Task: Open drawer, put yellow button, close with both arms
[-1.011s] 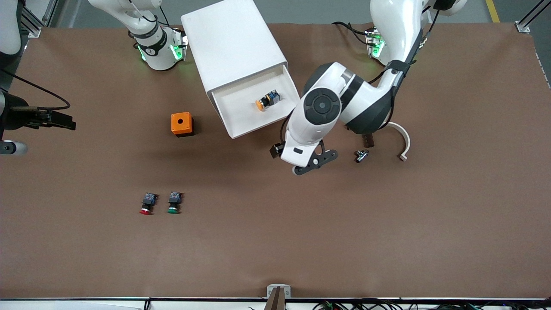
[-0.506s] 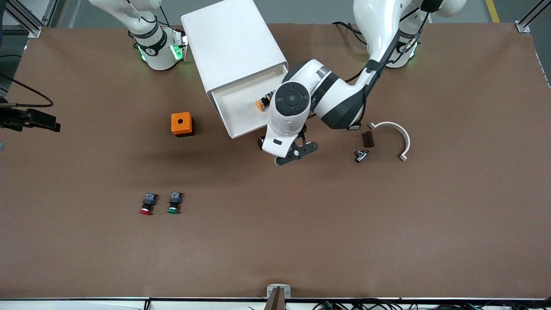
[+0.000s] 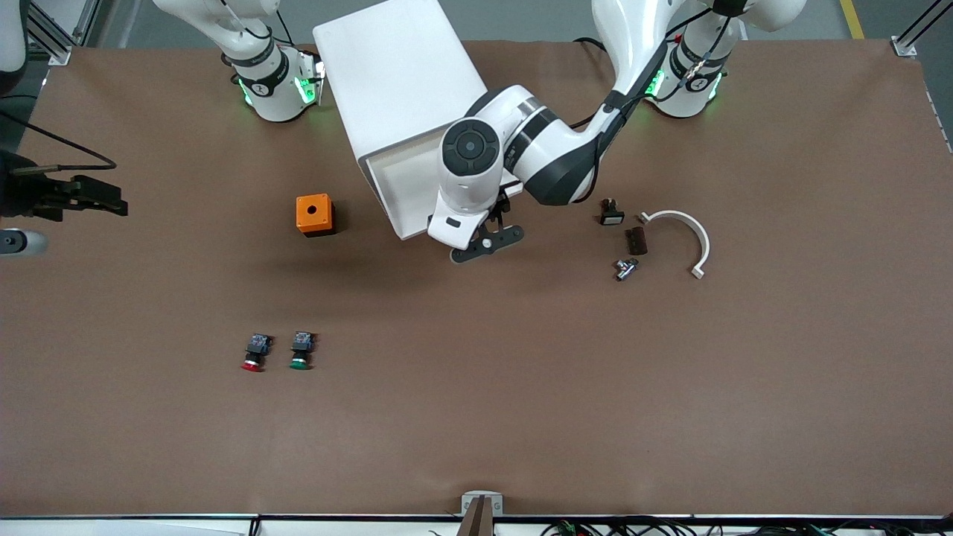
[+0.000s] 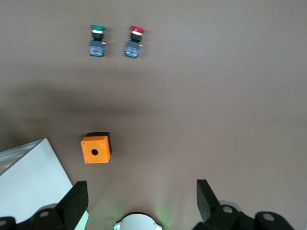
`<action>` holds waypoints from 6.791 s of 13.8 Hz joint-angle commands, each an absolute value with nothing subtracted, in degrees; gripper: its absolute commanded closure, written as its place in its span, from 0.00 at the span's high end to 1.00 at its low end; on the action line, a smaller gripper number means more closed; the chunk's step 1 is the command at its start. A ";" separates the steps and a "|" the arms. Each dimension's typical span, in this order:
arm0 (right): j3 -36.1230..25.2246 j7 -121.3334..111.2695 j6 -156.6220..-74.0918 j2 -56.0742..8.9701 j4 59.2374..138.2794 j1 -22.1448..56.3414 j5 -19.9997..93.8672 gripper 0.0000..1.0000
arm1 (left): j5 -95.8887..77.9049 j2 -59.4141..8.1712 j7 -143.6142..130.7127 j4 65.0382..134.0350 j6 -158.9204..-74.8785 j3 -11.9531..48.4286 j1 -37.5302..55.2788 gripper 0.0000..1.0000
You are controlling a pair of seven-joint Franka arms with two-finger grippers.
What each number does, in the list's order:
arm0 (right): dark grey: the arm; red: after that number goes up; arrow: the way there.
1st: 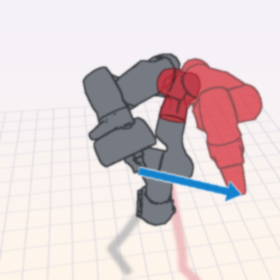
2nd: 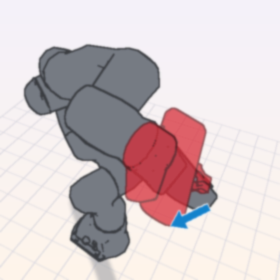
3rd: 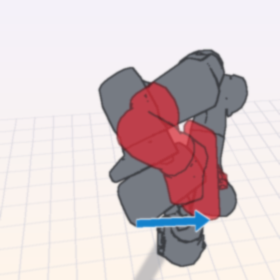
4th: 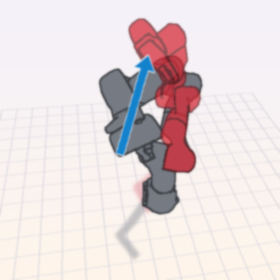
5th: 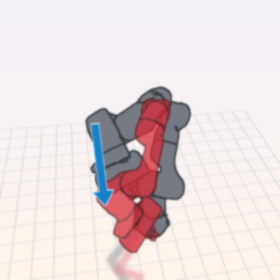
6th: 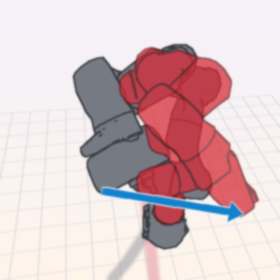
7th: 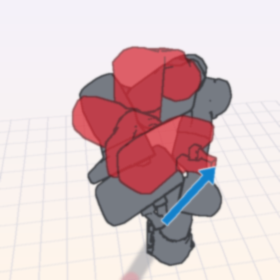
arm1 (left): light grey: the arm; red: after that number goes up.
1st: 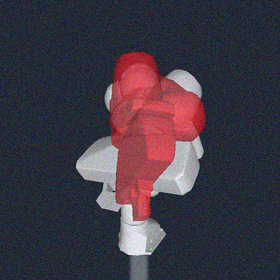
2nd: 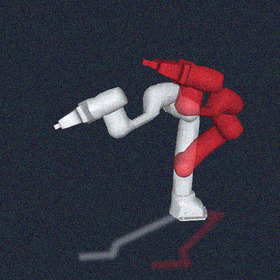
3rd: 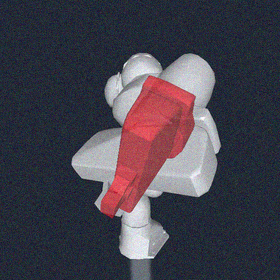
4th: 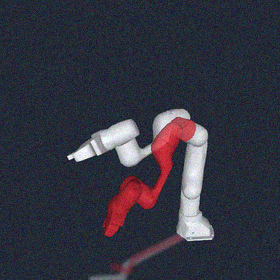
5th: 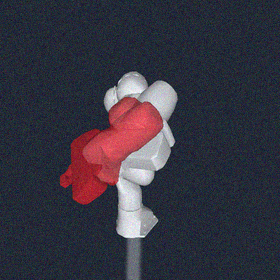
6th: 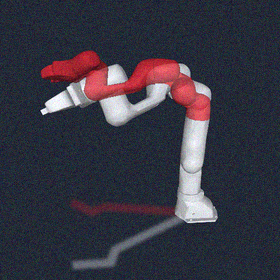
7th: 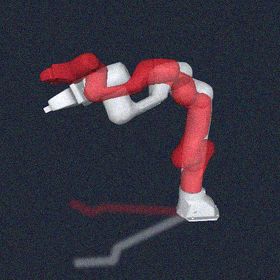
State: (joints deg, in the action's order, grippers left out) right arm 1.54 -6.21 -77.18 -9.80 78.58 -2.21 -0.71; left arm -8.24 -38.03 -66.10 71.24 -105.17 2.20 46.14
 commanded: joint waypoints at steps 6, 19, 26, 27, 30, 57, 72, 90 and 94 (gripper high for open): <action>1.06 -6.77 -77.16 -7.91 78.22 -3.08 1.75 1.00 | -14.84 -37.09 -67.85 73.56 -105.38 2.46 48.69 0.99; 0.97 -2.29 -76.82 -2.90 82.08 -4.31 0.88 1.00 | -32.68 -37.62 -71.80 76.72 -105.47 2.46 51.32 0.99; 1.32 -2.29 -79.28 -0.09 84.20 -3.52 0.97 1.00 | -36.83 -37.71 -72.69 77.96 -105.56 2.46 51.59 0.99; 1.32 -2.29 -79.19 0.43 84.20 -3.60 0.97 1.00 | -37.00 -37.71 -72.77 77.96 -105.56 2.46 51.59 0.99; 1.05 -2.29 -79.28 0.88 84.46 -4.31 1.49 1.00 | -37.00 -37.44 -72.42 78.05 -105.47 2.37 51.42 0.99; 1.06 -2.29 -82.44 1.85 86.22 -1.67 1.85 1.00 | -11.18 -7.57 -19.54 81.37 -74.53 1.05 9.33 0.99; 1.05 -2.99 -82.35 1.76 86.31 -3.78 1.85 1.00 | -2.90 13.62 -5.63 105.47 -90.62 1.05 1.49 0.99; 1.23 -2.90 -82.79 3.34 89.12 -3.25 1.93 1.00 | -0.61 3.02 -6.24 89.67 -87.01 1.67 2.55 0.99; 1.32 -2.90 -83.14 3.25 89.21 -2.81 1.93 1.00 | -0.88 0.44 -6.50 86.14 -87.01 1.67 2.55 0.99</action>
